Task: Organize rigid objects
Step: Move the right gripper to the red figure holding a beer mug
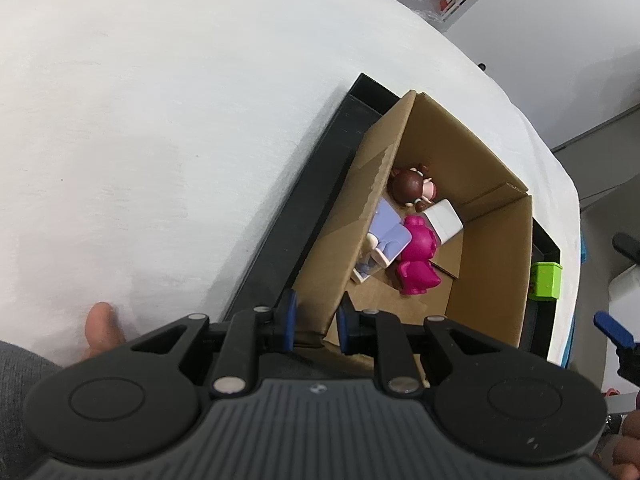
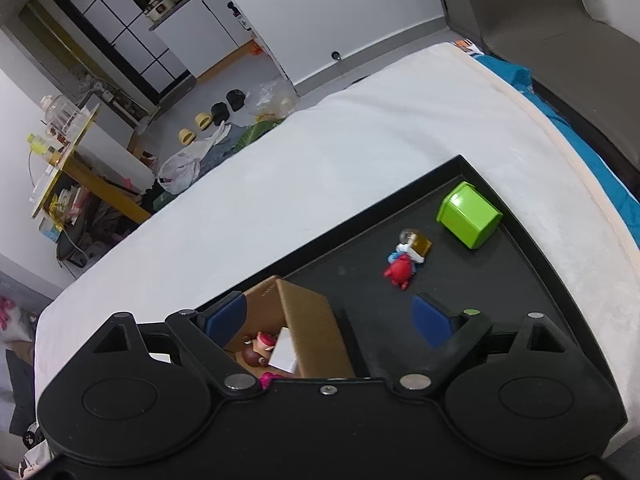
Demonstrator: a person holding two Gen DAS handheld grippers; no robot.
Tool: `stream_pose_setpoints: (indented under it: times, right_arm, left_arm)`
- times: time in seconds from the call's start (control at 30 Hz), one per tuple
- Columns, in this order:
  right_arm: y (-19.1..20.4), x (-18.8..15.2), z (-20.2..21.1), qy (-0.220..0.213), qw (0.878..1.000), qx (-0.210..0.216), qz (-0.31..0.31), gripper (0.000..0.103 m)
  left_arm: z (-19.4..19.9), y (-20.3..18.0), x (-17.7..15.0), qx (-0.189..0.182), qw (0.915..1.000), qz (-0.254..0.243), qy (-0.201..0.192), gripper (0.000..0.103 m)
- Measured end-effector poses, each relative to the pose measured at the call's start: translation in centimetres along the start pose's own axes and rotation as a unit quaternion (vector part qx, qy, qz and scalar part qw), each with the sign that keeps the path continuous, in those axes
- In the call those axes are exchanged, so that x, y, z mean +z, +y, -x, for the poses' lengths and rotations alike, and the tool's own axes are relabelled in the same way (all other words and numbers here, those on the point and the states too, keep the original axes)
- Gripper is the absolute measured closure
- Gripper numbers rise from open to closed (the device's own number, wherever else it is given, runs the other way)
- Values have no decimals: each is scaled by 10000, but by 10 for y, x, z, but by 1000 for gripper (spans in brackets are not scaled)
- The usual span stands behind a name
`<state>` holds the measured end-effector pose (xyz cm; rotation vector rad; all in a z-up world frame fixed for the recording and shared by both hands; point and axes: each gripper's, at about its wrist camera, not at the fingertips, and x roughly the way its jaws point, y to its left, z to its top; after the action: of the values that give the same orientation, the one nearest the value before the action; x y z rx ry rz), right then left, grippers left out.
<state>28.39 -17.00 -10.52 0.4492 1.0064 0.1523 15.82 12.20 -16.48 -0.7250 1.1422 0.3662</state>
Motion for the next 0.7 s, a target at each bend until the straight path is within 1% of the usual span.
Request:
stream_pose_setpoints:
  times: [0.1, 0.4, 0.43, 0.53, 0.7]
  right_arm:
    - [-8, 0, -1, 49, 10000, 24, -54, 12]
    - [-38, 10, -1, 159, 9983, 249, -502, 11]
    - [-42, 12, -1, 170, 9979, 290, -561, 10]
    - [-50, 15, -2, 156, 9968, 341, -705, 3]
    - [-63, 21, -10, 204, 9947, 417, -915, 3]
  left_arm:
    - [1, -3, -1, 69, 10000, -13, -24, 84]
    - [2, -7, -2, 243, 9997, 32, -62, 84]
    - [2, -8, -3, 264, 9996, 27, -66, 85]
    - [1, -10, -3, 313, 9995, 18, -69, 85]
    - [-1, -12, -2, 389, 9992, 37, -53, 85]
